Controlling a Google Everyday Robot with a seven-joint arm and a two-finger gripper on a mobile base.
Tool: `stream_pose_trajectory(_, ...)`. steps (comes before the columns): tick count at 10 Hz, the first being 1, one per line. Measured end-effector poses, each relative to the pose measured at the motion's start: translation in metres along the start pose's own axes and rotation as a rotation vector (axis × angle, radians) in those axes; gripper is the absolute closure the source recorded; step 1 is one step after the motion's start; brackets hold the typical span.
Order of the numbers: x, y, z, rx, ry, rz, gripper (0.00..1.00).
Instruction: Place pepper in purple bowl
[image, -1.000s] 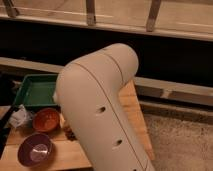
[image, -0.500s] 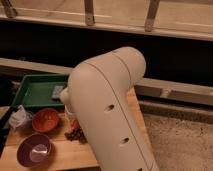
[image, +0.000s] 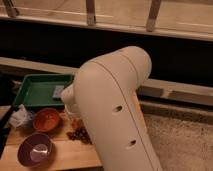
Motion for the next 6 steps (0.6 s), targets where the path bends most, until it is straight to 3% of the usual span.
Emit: stream_pose_trajectory(6,-0.004,0.008,-0.020,-0.048,-0.062,-0.039,1.00)
